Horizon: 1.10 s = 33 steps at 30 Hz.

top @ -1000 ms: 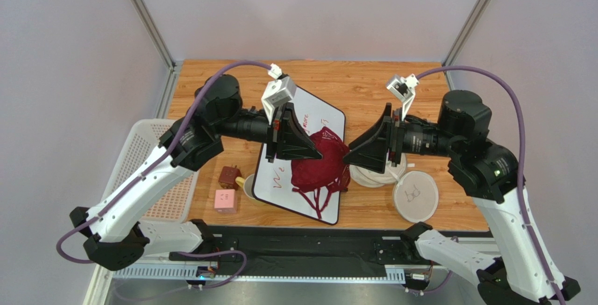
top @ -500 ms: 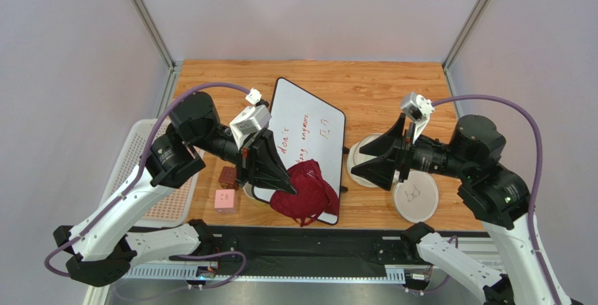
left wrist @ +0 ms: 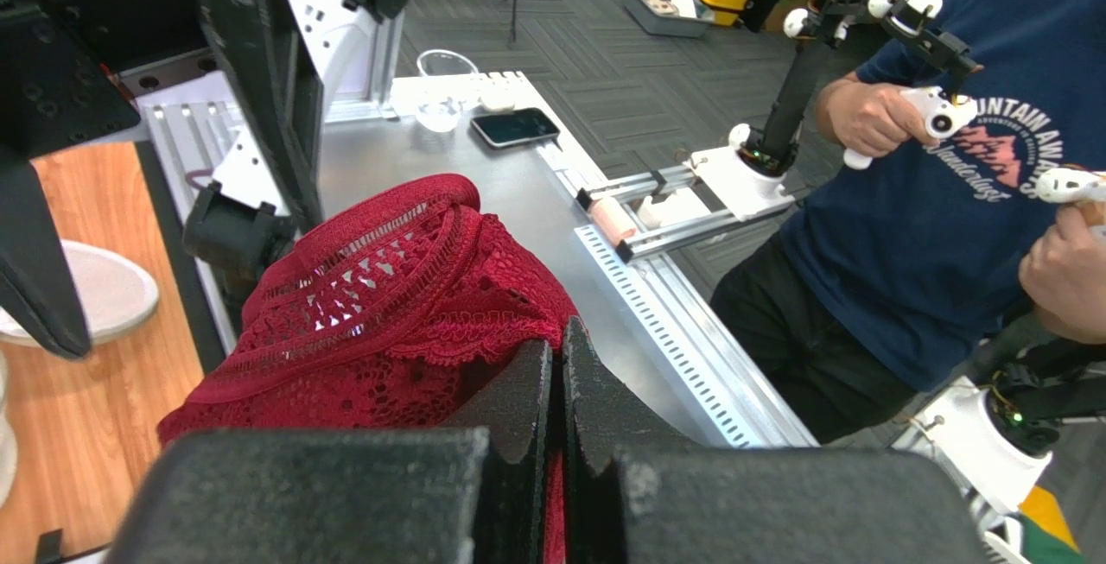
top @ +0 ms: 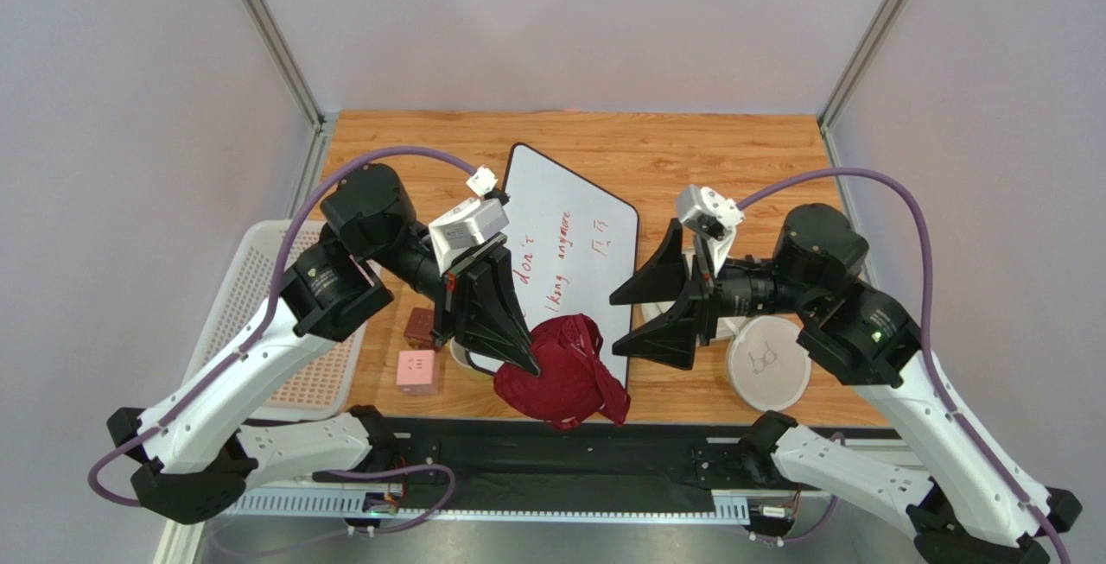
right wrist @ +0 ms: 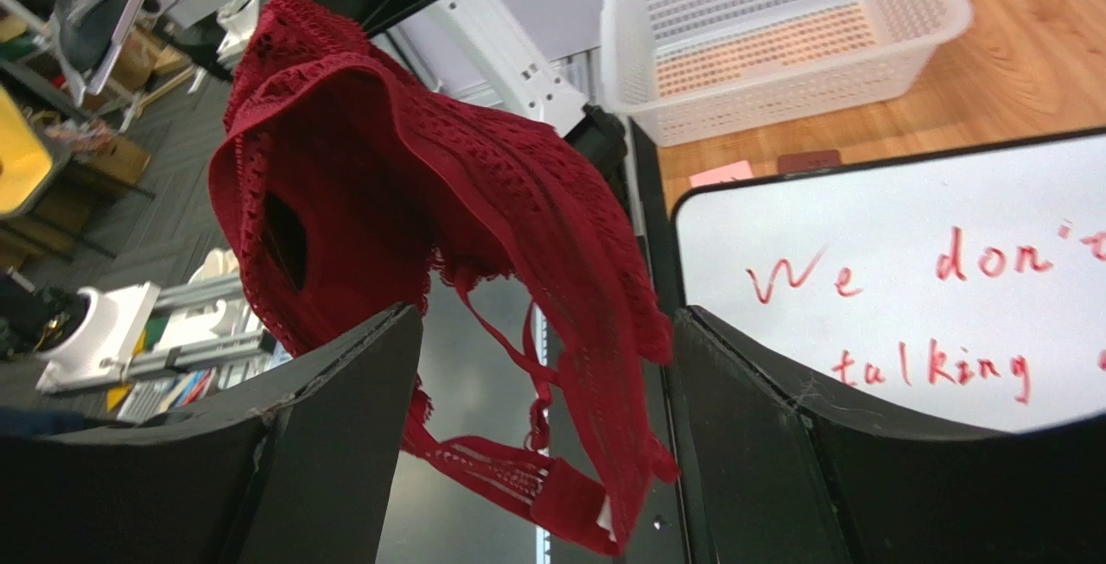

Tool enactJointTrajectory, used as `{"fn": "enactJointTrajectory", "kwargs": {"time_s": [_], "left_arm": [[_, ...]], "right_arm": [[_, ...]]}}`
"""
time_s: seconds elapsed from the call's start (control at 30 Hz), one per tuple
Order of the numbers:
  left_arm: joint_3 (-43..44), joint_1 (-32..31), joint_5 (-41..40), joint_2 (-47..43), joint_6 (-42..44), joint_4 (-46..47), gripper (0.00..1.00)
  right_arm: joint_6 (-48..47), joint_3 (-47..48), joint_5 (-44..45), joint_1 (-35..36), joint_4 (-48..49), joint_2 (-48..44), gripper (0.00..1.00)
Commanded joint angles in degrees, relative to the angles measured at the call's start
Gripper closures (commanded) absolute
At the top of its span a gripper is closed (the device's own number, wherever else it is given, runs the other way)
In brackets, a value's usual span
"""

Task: Place the bra in the laundry bag and zip it closed
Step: Adjust the bra.

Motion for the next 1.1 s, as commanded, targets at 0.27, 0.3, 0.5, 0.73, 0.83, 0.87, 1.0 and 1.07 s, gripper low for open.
{"fn": "enactJointTrajectory", "kwargs": {"time_s": [0.27, 0.3, 0.5, 0.73, 0.83, 0.87, 1.0, 1.07], "left_arm": [[0.6, -0.6, 2.4, 0.6, -1.1, 2.9, 1.0], [0.6, -0.6, 2.0, 0.6, -1.1, 2.7, 1.0], [4.6, -0.6, -6.3, 1.3, 6.9, -7.0, 1.0], [12.0, -0.6, -25.4, 3.6, 12.3, -23.5, 1.0], [12.6, -0.6, -30.3, 4.4, 12.3, -26.7, 1.0], [12.7, -0.6, -28.9, 5.0, 12.7, -27.1, 1.0], [12.2, -0.6, -27.4, 5.9, 12.8, -28.3, 1.0], [12.2, -0.6, -29.2, 6.6, 11.8, -28.7, 1.0]], "right_arm": [[-5.4, 3.2, -0.1, 9.1, 7.0, 7.5, 0.29], [-5.4, 3.5, -0.4, 9.2, 7.3, 7.9, 0.33], [1.8, 1.6, -0.2, 9.7, 13.0, 7.9, 0.96], [8.4, -3.6, 13.3, 9.5, 14.6, 3.1, 1.0], [11.7, -4.1, 14.7, 9.4, 14.9, 2.1, 1.0], [12.6, -4.2, 15.2, 9.4, 15.0, 2.0, 1.0], [13.4, -2.8, 19.8, 9.3, 11.5, 0.9, 1.0], [15.1, -1.9, 19.3, 9.1, 10.9, 1.0, 1.0]]}}
